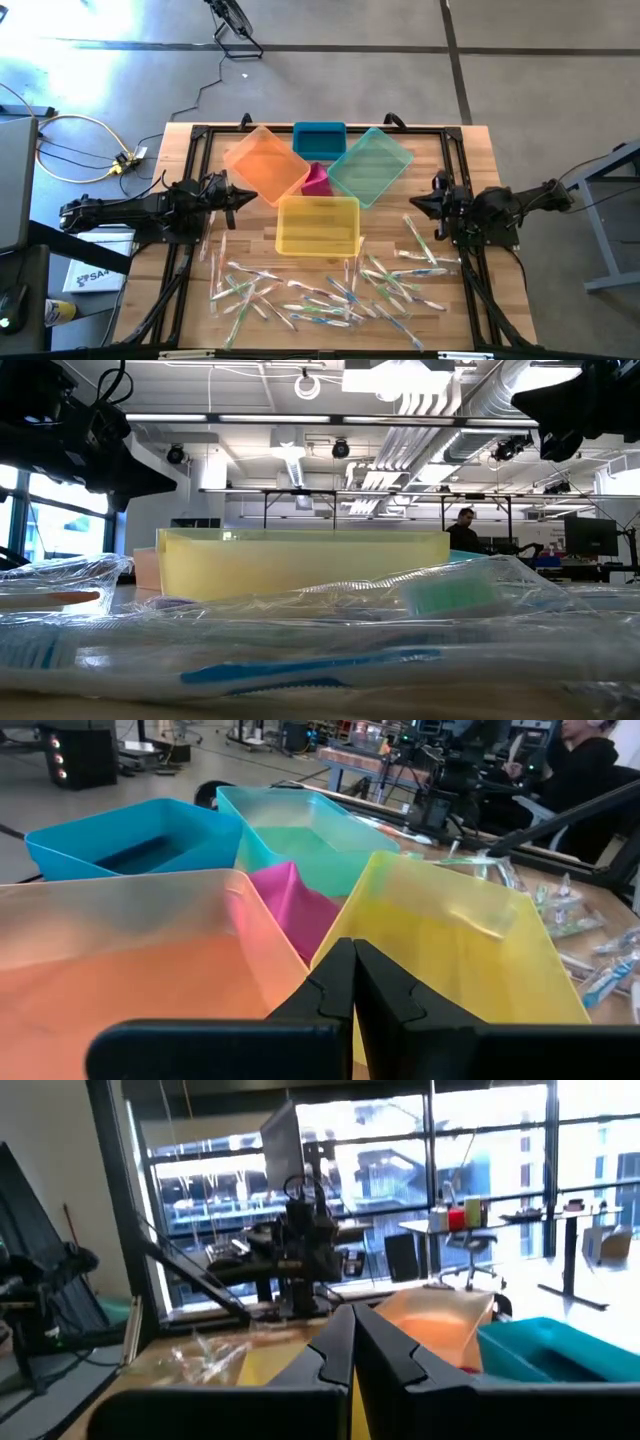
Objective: Pick & Place Toothbrushes
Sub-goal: Put the green toothbrush into the green bin
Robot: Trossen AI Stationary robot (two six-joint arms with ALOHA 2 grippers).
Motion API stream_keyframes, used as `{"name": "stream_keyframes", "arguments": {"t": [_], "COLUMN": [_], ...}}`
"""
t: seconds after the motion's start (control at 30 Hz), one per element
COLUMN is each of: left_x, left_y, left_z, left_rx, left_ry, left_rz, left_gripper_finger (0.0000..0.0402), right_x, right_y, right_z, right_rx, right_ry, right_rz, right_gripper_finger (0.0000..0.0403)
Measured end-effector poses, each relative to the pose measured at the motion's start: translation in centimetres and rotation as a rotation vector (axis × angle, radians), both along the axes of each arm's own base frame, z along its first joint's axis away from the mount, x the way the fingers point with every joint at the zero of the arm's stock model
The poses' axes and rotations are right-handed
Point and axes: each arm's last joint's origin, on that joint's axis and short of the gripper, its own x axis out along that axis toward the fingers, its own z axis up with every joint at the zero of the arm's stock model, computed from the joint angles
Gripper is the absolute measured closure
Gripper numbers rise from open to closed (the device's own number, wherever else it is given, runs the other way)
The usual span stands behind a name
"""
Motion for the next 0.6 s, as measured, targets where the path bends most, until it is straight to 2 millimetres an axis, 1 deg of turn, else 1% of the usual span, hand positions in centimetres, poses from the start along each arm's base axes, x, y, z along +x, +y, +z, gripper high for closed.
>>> {"name": "stream_keyframes", "arguments": {"t": [0.17,0.37,0.5,0.6], "left_x": [0.0,0.0,0.0,0.0], "left_y": [0.0,0.0,0.0,0.0], "left_z": [0.0,0.0,0.0,0.0], "left_rx": [0.000,0.000,0.000,0.000], "left_ry": [0.001,0.001,0.001,0.002], "left_rz": [0.001,0.002,0.002,0.003], "left_gripper_finger": [0.0402,0.0402,0.0402,0.0402], "right_x": [0.0,0.4,1.3,2.4], "right_y": [0.0,0.1,0.4,0.6], "right_z": [0.4,2.5,4.0,5.2], "right_rx": [0.000,-0.005,-0.032,-0.046], "right_ry": [-0.009,0.008,0.057,0.104], "right_rz": [0.000,0.000,-0.002,-0.010], "right_gripper_finger": [0.0401,0.0401,0.0401,0.0401]}}
